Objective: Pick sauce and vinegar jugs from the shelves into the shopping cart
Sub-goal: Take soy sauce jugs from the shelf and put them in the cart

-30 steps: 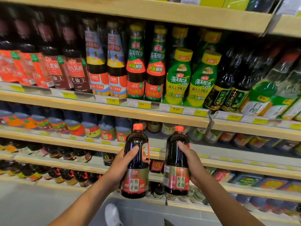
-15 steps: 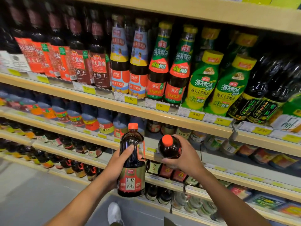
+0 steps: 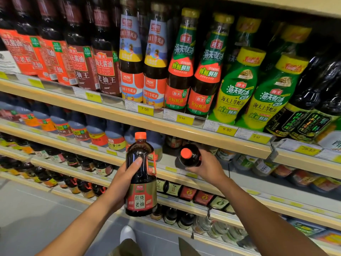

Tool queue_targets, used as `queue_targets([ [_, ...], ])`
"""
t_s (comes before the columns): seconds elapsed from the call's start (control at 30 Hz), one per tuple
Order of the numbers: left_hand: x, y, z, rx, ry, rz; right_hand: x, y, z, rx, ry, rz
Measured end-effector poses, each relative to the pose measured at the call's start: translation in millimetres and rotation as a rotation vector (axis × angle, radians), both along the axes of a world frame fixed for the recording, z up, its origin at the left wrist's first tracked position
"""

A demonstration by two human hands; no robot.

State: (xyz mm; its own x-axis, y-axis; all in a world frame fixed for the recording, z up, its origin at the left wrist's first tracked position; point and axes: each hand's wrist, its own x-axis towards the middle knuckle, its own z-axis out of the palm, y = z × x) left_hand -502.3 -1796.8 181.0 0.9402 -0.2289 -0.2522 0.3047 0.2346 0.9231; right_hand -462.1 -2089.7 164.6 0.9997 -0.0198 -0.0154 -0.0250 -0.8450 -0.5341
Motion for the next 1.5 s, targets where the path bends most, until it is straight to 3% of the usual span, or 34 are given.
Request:
queue_targets([
  [0.5, 9, 7, -10, 0.041, 0.017, -0.016, 17, -22, -4, 0.552, 0.269, -0.432],
  [0.6, 9, 9, -9, 0.036, 0.027, -0.017, 16, -23, -1, 0.532, 0.332, -0.437],
  [0.8, 9, 11, -8, 0.016, 0.031, -0.011, 15, -19, -5, 0.591, 0.235, -0.368],
  [1.13, 19, 26, -5, 0.003, 0.047, 0.043, 38, 16, -6, 0.572, 0.302, -0.319],
  [1.3, 21, 33, -6, 0.012, 0.039, 0.07, 54, 43, -6, 0.495, 0.407, -0.32],
  [1.4, 22, 35, -6, 0.023, 0.034, 0.069, 59, 54, -3, 0.544, 0.413, -0.331],
  [1.5, 23, 34, -6, 0.027, 0.038, 0.048, 62, 56, -11, 0.456, 0.382, -0.307],
])
